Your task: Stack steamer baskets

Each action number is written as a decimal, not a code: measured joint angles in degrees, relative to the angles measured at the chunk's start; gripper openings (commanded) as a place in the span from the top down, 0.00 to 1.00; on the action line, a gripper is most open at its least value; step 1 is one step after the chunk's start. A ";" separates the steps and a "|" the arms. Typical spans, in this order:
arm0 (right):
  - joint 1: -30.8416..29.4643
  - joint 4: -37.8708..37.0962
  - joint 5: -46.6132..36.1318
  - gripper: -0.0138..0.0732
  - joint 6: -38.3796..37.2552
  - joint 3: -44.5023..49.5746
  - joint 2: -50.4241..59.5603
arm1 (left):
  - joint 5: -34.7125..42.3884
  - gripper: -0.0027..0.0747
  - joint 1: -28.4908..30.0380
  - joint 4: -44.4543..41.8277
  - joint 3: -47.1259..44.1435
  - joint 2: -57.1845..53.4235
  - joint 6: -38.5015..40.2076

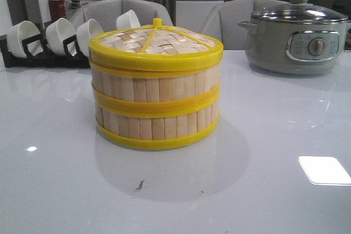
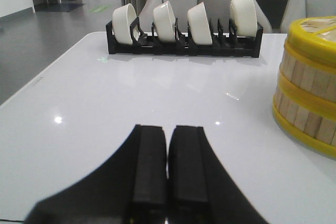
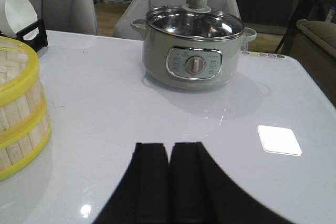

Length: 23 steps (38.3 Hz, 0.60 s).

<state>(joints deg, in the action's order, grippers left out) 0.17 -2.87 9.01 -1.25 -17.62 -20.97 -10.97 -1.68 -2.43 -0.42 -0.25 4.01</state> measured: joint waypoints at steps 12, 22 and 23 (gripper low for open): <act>0.00 0.00 0.00 0.78 0.00 0.00 0.00 | -0.59 0.85 0.00 -0.13 0.00 0.00 -0.17; 0.00 0.00 0.00 0.78 0.00 0.00 0.00 | -0.59 0.85 0.00 -0.13 0.00 0.00 -0.17; 0.00 0.00 0.00 0.78 0.00 0.00 0.00 | -0.59 0.85 0.00 -0.13 0.00 0.00 -0.17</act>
<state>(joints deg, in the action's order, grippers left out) 0.17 -2.87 9.01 -1.25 -17.62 -20.97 -11.56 -1.68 -2.57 -0.42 -0.25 3.84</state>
